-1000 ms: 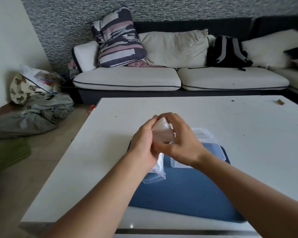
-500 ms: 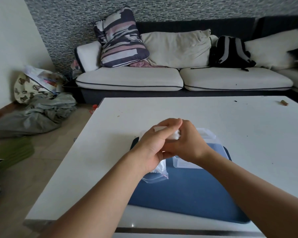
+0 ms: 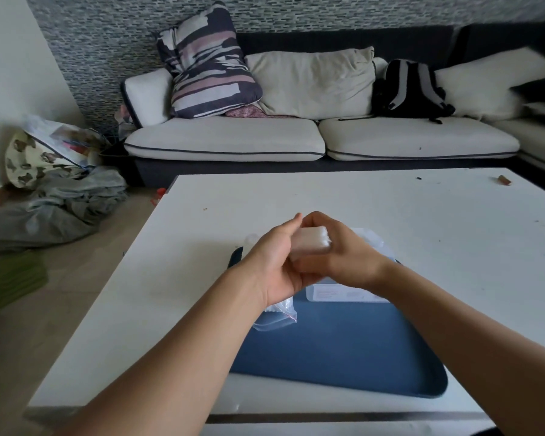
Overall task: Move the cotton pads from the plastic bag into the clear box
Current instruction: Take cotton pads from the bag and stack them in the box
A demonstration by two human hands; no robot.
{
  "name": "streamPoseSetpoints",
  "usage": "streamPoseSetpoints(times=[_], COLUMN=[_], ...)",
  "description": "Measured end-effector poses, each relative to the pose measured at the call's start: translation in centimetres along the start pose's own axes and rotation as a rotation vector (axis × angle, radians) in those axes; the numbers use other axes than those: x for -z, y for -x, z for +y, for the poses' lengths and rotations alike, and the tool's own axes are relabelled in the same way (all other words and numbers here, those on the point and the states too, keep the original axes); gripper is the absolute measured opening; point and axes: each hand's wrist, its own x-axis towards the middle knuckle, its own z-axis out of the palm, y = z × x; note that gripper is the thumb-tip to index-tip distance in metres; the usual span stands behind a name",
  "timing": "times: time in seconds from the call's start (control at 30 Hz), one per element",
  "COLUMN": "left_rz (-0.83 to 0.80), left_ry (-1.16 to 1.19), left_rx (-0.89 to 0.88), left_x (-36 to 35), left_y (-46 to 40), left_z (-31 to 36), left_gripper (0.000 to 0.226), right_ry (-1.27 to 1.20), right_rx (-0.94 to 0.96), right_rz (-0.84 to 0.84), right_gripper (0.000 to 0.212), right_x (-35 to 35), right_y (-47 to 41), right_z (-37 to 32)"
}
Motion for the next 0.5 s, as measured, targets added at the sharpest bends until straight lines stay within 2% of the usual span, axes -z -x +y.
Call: streamPoseSetpoints(times=[0.07,0.13,0.2,0.27,0.33,0.4,0.43,0.5], left_rz=[0.046,0.059,0.033,0.043,0.189,0.342,0.356,0.215], left_ry=[0.006,0.047,0.062,-0.076,-0.512,-1.140,-1.413,-1.748], left_rx=[-0.015,-0.018,-0.006,0.001,-0.139,-0.435,-0.554,-0.584], left_x=[-0.3,-0.5,-0.8,-1.3,-1.5,-0.7,-0.3,0.5], left_y=[-0.8,-1.6,-2.2,-2.8,-3.6,-4.4,-4.7,-5.0], left_z=[-0.2,-0.2,-0.2,-0.4,-0.8,-1.5,-1.7,-2.1], left_gripper=[0.028,0.029,0.036,0.048,0.056,0.058,0.057,0.054], right_ry=[0.010,-0.046,-0.060,-0.066,-0.102,-0.034,0.055,0.241], right_rx=[-0.012,-0.032,-0.059,-0.122,-0.252,-0.441,-0.535,-0.665], right_rz=[-0.022,-0.001,0.074,0.159,0.279,0.427,0.464,0.432], right_gripper=[0.044,0.039,0.026,0.018,0.021,0.026,0.030,0.038], right_x=[1.2,2.5,3.7,4.9,6.5,8.3,9.1,9.8], right_y=[0.1,0.1,0.2,0.2,-0.2,-0.6,-0.9,-1.3], right_z=[0.3,0.8,1.2,1.6,2.6,4.1,5.0,6.7])
